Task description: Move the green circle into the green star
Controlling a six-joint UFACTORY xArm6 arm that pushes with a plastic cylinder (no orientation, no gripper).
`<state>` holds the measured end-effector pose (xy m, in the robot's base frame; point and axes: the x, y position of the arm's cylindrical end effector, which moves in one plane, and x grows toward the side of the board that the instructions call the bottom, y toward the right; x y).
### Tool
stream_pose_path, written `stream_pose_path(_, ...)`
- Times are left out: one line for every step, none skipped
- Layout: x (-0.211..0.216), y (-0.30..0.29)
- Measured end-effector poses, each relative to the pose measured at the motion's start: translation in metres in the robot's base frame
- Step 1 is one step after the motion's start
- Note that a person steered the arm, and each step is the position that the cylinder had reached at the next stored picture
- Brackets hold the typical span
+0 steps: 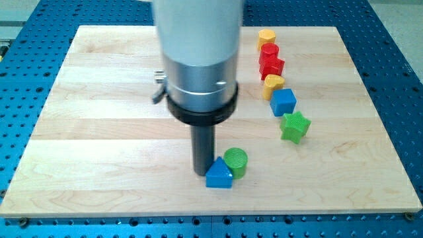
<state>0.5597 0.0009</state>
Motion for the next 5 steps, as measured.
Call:
stream_pose_path(0.000,0.028)
stream_pose_path(-0.004,0.044)
stream_pose_path(-0.004,0.044)
stream_pose_path(-0.004,0.063)
stream_pose_path(-0.009,0.099)
